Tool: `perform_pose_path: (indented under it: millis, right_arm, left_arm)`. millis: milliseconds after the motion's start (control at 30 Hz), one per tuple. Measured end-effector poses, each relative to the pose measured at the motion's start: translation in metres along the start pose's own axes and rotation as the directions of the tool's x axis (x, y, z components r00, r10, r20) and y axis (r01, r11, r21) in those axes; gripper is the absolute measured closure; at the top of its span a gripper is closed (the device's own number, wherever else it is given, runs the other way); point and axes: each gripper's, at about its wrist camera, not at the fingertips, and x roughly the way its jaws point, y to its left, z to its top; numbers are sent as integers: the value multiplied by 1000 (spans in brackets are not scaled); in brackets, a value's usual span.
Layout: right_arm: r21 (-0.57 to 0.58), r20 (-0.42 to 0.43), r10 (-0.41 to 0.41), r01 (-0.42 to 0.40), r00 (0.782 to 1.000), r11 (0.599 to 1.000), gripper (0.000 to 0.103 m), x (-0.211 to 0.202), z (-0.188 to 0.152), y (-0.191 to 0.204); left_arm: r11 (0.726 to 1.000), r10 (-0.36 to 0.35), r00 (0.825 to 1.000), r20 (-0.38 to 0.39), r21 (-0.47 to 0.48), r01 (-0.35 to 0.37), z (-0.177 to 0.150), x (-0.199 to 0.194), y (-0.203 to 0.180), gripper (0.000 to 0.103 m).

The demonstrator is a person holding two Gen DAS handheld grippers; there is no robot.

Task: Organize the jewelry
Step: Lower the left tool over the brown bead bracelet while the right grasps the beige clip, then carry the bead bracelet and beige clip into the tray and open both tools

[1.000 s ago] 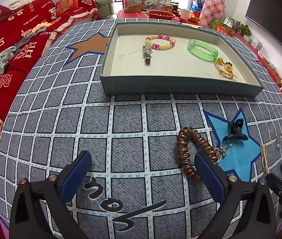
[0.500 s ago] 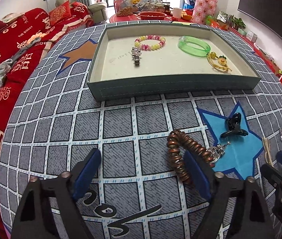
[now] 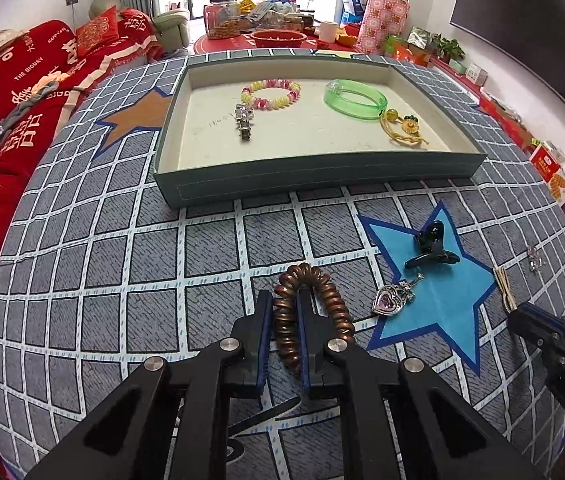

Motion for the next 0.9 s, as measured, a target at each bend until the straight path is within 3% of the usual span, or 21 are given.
perform_pose_path:
  millis: [200,533,900]
  right_arm:
    - [74,19,69,-70,997,995,94,-11,-2,-21]
    - [112,62,113,-120,992,986,94,-32,11,-28]
    - [96,134,163,-176,978,980,94,-49,71,-22]
  left_arm:
    - [999,-31,999,29,-19,31,-1,-14,6,78]
    - [998,-62,995,79,-11,63,7,-37,9,78]
    - [998,-65,987,144,6,65,43,-55,15,78]
